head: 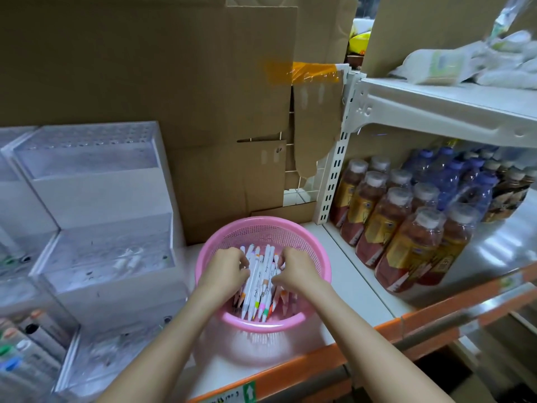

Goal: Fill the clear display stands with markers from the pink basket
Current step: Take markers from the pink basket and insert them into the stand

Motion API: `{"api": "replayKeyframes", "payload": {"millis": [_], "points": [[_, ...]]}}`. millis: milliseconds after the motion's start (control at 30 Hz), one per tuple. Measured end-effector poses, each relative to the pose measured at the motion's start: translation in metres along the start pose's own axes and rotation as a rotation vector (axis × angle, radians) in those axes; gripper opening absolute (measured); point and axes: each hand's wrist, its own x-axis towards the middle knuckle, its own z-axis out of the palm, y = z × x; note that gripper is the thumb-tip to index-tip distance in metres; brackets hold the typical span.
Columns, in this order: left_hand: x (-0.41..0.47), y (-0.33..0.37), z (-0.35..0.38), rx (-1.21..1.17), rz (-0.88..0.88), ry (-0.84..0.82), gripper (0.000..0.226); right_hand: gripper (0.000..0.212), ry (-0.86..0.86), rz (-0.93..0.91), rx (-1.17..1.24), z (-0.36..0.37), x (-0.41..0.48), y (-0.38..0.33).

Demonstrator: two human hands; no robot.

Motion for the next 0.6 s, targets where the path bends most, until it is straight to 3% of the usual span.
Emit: {"api": "replayKeyframes", "payload": {"millis": [133,200,400,600], "points": [[-0.0028,-0.0026,-0.0005,-0.018,0.007,-0.01,0.024,0.067,-0.025,-0.05,0.074,-0.0016,-0.0022,-0.0006],[-0.0045,-0.0025,-0.0021,-0.029,0.023,-0.006,0.034,0.076,-0.025,-0.062,0.08,-0.0016,-0.002,-0.0016],[-0.006,0.0026,-0.0086,-0.112,0.047,-0.054,0.068,0.068,-0.039,-0.077,0.084,-0.0028,-0.0045,-0.0031],[-0.0025,0.0017,-0.0096,-0.186,0.034,-0.048,0.077,0.058,-0.03,-0.117,0.132,-0.0003,-0.0014,-0.0004]]}}
